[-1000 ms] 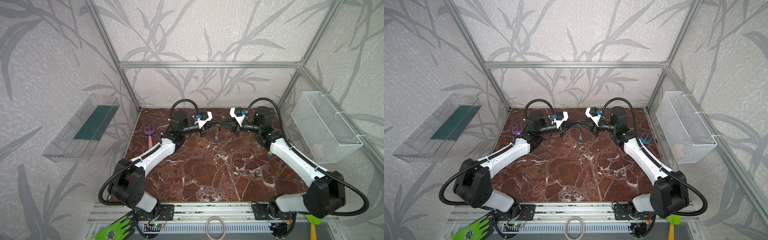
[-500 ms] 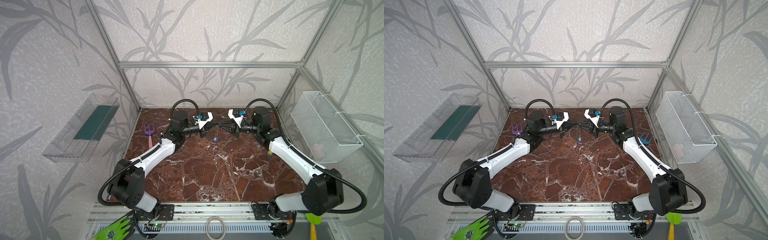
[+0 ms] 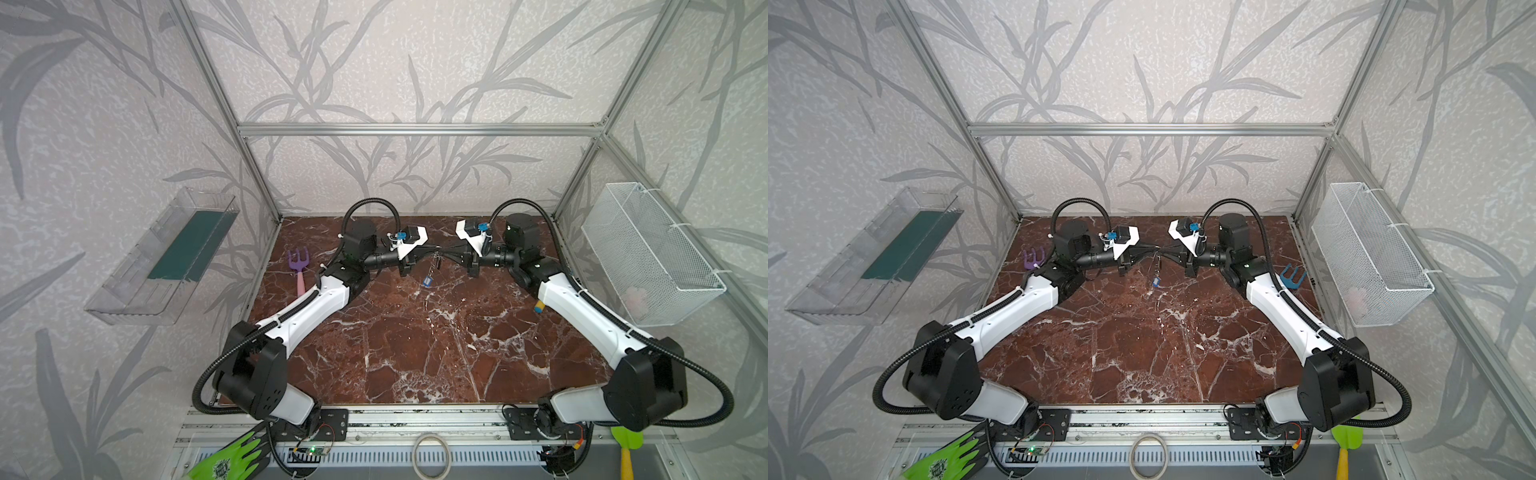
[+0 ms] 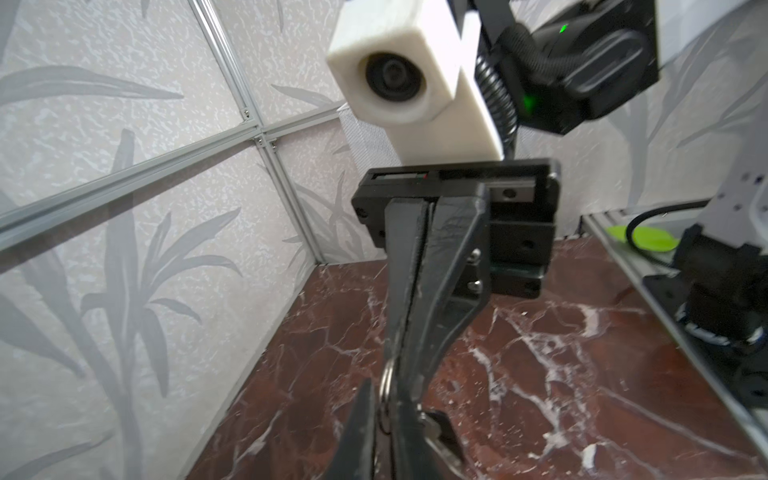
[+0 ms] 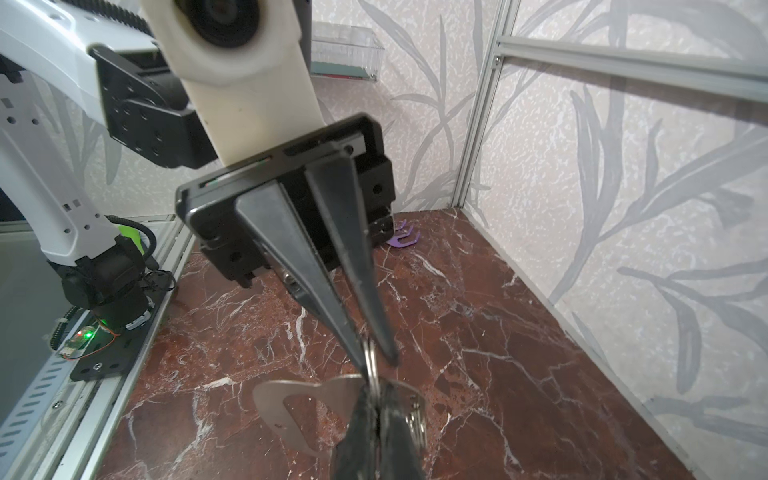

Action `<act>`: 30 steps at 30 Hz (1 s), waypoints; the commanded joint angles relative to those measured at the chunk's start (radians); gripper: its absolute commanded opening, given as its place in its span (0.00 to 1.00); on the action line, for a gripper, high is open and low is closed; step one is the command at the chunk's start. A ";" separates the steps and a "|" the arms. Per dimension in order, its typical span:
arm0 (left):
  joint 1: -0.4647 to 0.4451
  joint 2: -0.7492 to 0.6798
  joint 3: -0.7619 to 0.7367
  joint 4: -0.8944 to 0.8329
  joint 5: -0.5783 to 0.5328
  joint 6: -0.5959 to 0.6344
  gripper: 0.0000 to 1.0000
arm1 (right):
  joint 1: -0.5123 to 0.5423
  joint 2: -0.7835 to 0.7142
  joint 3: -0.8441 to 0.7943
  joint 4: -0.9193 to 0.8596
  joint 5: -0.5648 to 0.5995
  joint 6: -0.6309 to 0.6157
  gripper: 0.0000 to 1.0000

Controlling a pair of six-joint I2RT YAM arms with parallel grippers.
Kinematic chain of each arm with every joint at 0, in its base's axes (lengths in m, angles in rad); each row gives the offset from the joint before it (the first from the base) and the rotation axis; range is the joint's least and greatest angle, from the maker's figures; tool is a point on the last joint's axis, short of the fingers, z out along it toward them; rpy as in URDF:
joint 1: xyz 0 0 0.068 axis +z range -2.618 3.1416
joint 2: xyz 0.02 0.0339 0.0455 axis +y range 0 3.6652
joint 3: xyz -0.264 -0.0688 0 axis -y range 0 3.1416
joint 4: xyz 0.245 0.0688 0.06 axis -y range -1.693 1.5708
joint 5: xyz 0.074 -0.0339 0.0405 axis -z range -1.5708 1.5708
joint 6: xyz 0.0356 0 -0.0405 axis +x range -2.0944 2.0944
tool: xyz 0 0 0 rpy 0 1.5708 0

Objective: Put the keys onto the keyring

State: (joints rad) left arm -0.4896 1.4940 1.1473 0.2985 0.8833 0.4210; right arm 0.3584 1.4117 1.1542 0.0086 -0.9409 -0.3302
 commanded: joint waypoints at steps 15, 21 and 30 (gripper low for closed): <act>-0.076 -0.017 0.224 -0.581 -0.239 0.501 0.29 | 0.043 0.066 0.253 -0.539 0.163 -0.181 0.00; -0.091 0.009 0.252 -0.612 -0.253 0.526 0.26 | 0.052 0.080 0.279 -0.571 0.174 -0.189 0.00; -0.107 0.048 0.295 -0.680 -0.275 0.556 0.23 | 0.054 0.078 0.288 -0.581 0.177 -0.202 0.00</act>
State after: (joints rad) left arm -0.5888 1.5257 1.4059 -0.3252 0.6170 0.9344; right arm 0.4088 1.4975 1.4105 -0.5644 -0.7567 -0.5213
